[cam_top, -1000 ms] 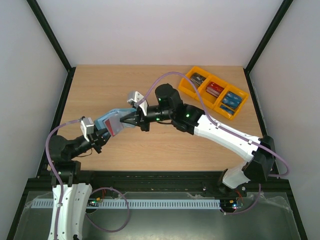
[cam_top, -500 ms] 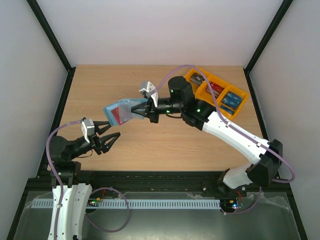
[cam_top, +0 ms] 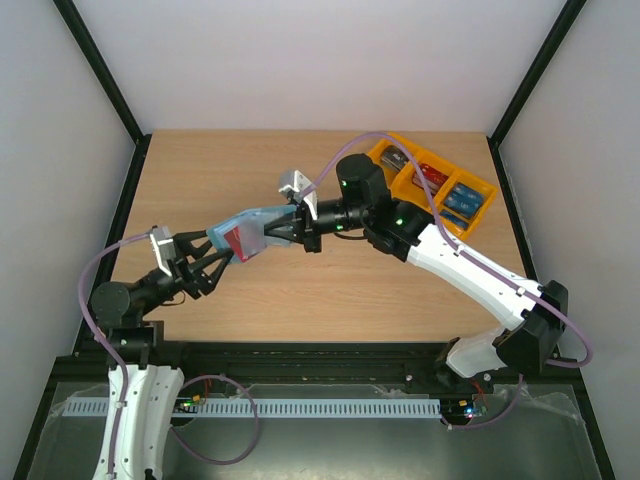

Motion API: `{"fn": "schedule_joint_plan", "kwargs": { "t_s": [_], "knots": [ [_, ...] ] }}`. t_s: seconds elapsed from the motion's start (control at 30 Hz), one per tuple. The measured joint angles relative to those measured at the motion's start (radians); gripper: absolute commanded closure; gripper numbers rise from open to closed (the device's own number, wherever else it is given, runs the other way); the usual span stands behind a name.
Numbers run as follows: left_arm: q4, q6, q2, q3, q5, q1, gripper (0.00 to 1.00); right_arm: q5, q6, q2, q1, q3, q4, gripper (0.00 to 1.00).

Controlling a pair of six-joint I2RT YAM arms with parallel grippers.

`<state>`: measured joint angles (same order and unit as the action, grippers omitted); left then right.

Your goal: Take the credit cards out of the card holder

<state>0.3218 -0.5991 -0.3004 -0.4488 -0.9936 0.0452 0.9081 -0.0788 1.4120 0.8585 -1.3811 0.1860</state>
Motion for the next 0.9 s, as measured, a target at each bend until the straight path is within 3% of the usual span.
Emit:
{"fn": "schedule_joint_plan", "kwargs": {
  "t_s": [0.33, 0.4, 0.5, 0.57, 0.6, 0.67, 0.73, 0.9],
  "knots": [
    [0.067, -0.089, -0.044, 0.026, 0.050, -0.046, 0.48, 0.019, 0.006, 0.021, 0.000, 0.000, 0.003, 0.98],
    [0.063, -0.083, -0.045, 0.026, 0.052, -0.050, 0.62, 0.023, 0.010, 0.026, 0.000, 0.000, 0.004, 0.98],
    [0.048, -0.067, -0.045, 0.025, 0.058, -0.054, 0.93, 0.038, 0.012, 0.032, 0.000, 0.000, 0.003, 0.98],
    [0.039, -0.054, -0.045, 0.025, 0.066, -0.057, 0.98, 0.043, 0.014, 0.038, 0.000, -0.002, 0.004, 0.98],
    [0.031, -0.047, -0.044, 0.021, 0.067, -0.059, 0.98, 0.040, 0.016, 0.043, -0.003, -0.005, 0.005, 0.94],
    [-0.030, -0.014, -0.043, -0.002, 0.083, -0.063, 0.98, 0.042, 0.019, 0.057, -0.009, -0.015, 0.005, 0.68],
    [-0.134, 0.042, -0.043, -0.047, 0.117, -0.063, 0.98, 0.034, 0.026, 0.060, -0.008, -0.014, 0.004, 0.53],
    [-0.416, 0.415, -0.080, -0.208, 0.408, -0.064, 0.98, -0.090, 0.100, 0.034, -0.043, 0.046, -0.048, 0.50]
  ]
}}
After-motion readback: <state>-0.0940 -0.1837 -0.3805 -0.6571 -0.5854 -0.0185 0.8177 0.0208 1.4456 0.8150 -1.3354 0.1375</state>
